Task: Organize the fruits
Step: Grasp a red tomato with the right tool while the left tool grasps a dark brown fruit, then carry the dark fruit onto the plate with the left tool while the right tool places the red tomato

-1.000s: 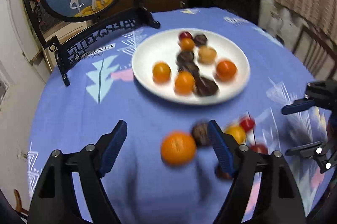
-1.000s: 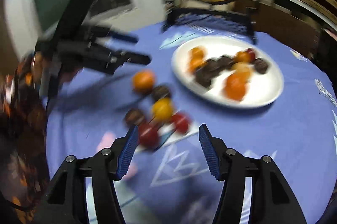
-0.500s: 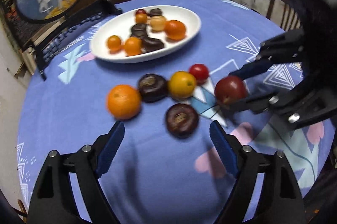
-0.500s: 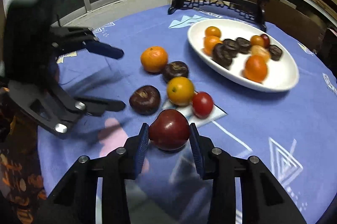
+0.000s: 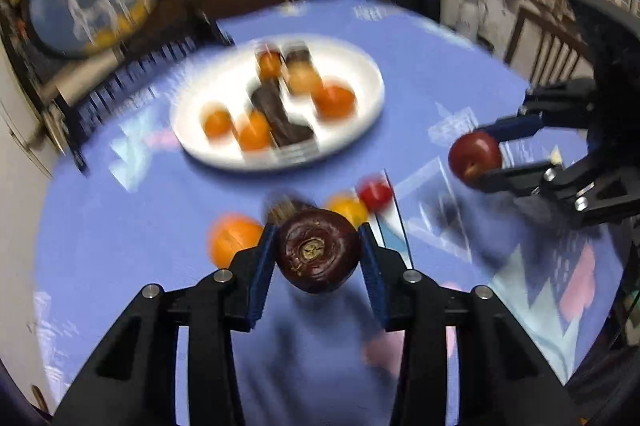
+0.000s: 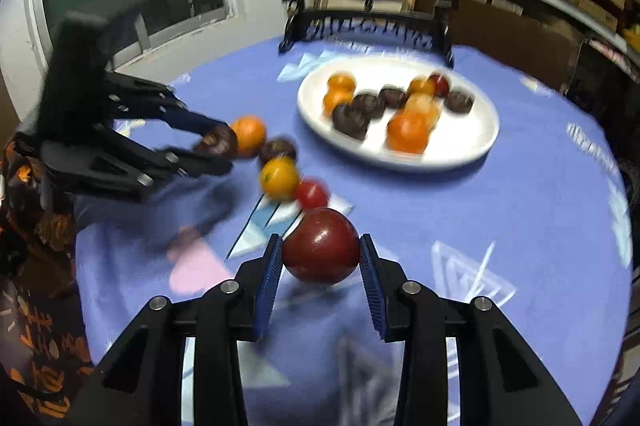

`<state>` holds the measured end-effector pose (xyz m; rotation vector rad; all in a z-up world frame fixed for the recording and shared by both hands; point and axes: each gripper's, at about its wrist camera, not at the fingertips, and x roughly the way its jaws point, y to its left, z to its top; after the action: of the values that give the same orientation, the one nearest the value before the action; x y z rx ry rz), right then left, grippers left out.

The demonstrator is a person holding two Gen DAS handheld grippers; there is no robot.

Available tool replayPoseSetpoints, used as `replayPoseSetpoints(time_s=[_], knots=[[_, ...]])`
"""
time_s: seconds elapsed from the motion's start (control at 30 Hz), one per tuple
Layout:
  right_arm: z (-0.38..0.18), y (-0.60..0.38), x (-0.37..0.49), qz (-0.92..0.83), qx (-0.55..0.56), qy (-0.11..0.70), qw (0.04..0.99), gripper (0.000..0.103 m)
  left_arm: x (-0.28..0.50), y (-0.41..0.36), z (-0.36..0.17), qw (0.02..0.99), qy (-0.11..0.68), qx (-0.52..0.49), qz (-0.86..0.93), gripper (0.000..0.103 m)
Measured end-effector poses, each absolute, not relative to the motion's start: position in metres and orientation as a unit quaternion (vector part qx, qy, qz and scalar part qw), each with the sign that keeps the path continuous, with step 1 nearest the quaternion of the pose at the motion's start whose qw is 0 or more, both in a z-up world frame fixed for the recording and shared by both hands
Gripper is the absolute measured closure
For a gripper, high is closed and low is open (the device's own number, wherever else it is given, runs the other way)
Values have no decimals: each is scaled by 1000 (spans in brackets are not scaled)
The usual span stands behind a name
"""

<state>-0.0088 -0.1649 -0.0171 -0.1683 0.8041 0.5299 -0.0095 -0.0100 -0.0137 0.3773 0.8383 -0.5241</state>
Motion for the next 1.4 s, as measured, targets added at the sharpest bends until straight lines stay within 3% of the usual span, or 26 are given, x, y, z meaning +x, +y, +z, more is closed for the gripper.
replayPoseSetpoints(time_s=[0.13,0.3,0.73,1.3,1.33,1.37,1.4], knots=[[22,-171,24,235,-60,339,909,64,25,-17,37,897,349,161,-217,63],[45,-181,74,208,-18,308,928,64,82,-32,60,914,337,131,-183,63],[-16,-183,162,152,33,370,916,64,166,-48,-13,894,414,129,-110,63],[-46,-189,193,127,49,401,906,61,201,-48,-39,887,441,107,-85,62],[-47,-190,194,126,50,400,906,60,202,-48,-39,887,441,107,-82,57],[-46,-191,193,124,52,397,908,51,202,-48,-38,888,440,105,-78,42],[-44,-192,191,121,54,391,911,45,201,-47,-37,891,436,103,-76,38]])
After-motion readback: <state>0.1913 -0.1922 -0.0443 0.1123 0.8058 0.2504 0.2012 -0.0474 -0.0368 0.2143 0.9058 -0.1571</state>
